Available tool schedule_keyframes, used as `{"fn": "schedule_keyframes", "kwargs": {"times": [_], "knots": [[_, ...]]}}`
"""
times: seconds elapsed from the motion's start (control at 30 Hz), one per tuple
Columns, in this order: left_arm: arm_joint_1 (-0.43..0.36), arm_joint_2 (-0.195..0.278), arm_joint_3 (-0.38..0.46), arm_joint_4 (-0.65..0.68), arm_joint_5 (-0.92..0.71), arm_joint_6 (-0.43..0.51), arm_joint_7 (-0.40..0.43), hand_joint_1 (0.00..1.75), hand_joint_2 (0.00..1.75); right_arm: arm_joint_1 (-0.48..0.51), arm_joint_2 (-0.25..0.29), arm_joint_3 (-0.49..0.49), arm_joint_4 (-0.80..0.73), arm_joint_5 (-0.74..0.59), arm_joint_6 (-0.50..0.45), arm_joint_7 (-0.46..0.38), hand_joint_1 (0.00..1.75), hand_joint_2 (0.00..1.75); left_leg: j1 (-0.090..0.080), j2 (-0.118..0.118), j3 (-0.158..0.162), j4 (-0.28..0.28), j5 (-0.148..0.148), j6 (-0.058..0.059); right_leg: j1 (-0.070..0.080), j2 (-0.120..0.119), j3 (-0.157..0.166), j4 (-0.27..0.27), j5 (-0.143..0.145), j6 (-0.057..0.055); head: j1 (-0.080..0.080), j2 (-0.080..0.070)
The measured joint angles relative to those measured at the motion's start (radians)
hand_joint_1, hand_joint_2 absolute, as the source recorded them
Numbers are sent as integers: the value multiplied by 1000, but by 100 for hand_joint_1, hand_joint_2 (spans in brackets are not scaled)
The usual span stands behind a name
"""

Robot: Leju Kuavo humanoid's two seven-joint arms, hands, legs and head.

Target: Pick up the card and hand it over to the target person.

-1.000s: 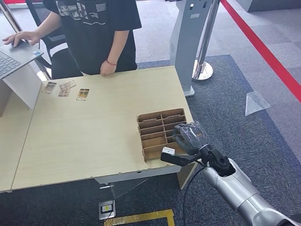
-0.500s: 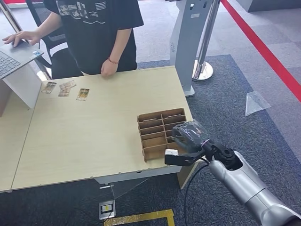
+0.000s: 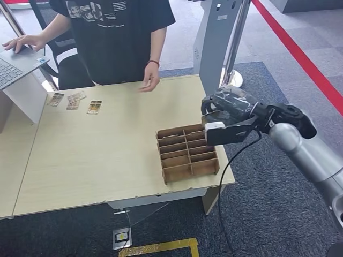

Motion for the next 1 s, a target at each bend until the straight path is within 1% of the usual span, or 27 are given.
{"fn": "schedule_keyframes", "kwargs": {"times": [0.13, 0.23, 0.33, 0.4, 0.47, 0.53, 0.67, 0.8, 0.83, 0.93, 0.97, 1.0], "knots": [[6, 0, -1, 1, 0, 1, -1, 0, 175, 0, 6, -21, 15, 38, -121, 32, 175, 175, 1, -1, 1, -1, 0, 0, 1, -2, 2, -2, 0, 0, 0, 0], [5, -2, -6, 1, -7, -2, 4, 0, 175, 34, 13, -54, 10, 67, -212, 59, 175, 175, 1, -2, 2, -2, 0, 0, 1, -2, 3, -3, 0, 0, 0, 0], [4, -5, -10, 1, -12, -3, 8, 0, 175, 92, 41, -90, 11, 94, -298, 84, 175, 175, 2, -3, 3, -3, 1, 0, 2, -3, 5, -5, 1, 0, 0, 0], [5, -8, -9, 0, -13, -1, 9, 0, 175, 135, 73, -102, 22, 146, -354, 107, 175, 175, 2, -3, 4, -4, 1, 0, 2, -3, 6, -6, 1, 0, 0, 0], [6, -11, -6, 0, -14, 1, 9, 0, 175, 185, 119, -118, 44, 212, -414, 134, 175, 175, 3, -2, 5, -5, 1, 0, 3, -2, 7, -7, 2, 0, 0, 0], [7, -12, -5, 1, -13, 3, 9, 0, 175, 225, 160, -130, 67, 266, -450, 149, 175, 175, 3, -1, 6, -6, 1, 0, 3, -1, 8, -8, 2, 0, 0, 0], [14, -10, 2, 2, -6, 10, 10, 0, 175, 290, 224, -133, 106, 355, -507, 177, 175, 175, 3, 2, 7, -8, 2, -1, 3, 2, 9, -9, 3, -1, 0, 0], [22, -7, 4, 2, -2, 13, 10, 0, 175, 363, 263, -152, 122, 396, -559, 188, 175, 175, 4, 2, 8, -8, 1, -1, 3, 2, 9, -9, 3, -1, 0, 0], [24, -7, 4, 2, -2, 13, 10, 0, 175, 376, 268, -157, 125, 402, -565, 191, 172, 175, 4, 1, 8, -9, 2, -1, 4, 1, 10, -10, 3, -1, 0, 0], [27, -6, 3, 3, -2, 12, 10, 0, 175, 408, 277, -171, 134, 419, -575, 197, 41, 175, 4, 1, 8, -8, 1, -1, 4, 1, 9, -9, 3, -1, 0, 0], [28, -5, 2, 4, -3, 12, 10, 0, 175, 420, 276, -180, 131, 426, -574, 198, 0, 175, 4, 1, 7, -8, 1, -1, 4, 0, 9, -9, 2, -1, 0, 0], [29, -4, 4, 4, -2, 13, 9, 0, 175, 432, 275, -193, 119, 436, -571, 201, 0, 175, 4, 1, 7, -7, 1, -1, 4, 0, 9, -8, 2, -1, 0, 0]]}}
